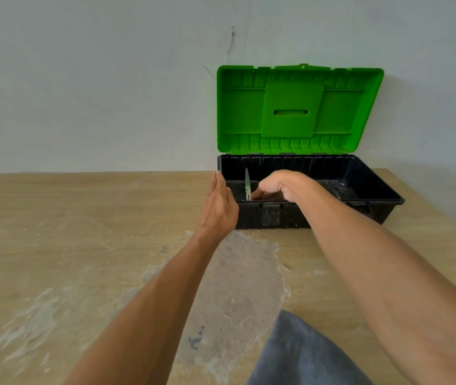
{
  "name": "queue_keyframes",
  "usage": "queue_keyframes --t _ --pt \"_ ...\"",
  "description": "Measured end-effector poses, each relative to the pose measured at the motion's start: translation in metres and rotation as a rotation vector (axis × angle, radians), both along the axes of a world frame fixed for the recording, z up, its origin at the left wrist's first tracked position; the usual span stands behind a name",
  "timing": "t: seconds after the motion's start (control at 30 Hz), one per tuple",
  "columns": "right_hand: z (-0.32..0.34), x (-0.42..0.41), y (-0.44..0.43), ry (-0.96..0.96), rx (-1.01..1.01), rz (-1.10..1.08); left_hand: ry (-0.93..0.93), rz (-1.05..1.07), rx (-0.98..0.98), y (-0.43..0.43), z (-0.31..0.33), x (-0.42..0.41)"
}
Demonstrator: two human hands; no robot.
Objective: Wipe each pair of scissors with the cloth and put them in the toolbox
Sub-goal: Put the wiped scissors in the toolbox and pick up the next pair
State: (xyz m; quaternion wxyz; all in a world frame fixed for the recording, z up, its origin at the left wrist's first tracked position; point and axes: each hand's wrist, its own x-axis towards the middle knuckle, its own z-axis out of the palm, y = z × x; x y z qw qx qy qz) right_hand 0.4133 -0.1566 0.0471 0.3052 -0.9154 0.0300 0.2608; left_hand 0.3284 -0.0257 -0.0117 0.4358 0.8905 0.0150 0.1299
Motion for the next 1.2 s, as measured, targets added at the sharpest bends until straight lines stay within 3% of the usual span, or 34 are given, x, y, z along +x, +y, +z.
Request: queue_keyframes --t 0.4,0.6,0.77,0.97,1.1,1.2 --pt "-0.006 -0.006 -0.005 -0.307 -0.136 0.029 0.056 -0.033 0.030 0.002 0.006 -0.002" --pt "0.000 -0.036 -0.013 -0.543 -0.125 0.121 0.164 -0.071 0.086 0.005 0.021 -0.008" --pt "-0.005 -0.074 -0.016 -0.633 -0.249 0.232 0.209 -0.024 0.098 0.010 0.030 -0.027" --pt "0.000 -0.130 -0.010 -0.652 -0.330 0.307 0.198 0.024 0.188 0.027 0.045 -0.084" --pt "-0.002 -0.175 0.009 -0.765 -0.213 0.307 0.156 0.057 0.215 0.047 0.040 -0.153" --pt "-0.005 -0.223 0.031 -0.746 -0.161 0.382 0.096 0.079 0.182 0.072 0.026 -0.212"
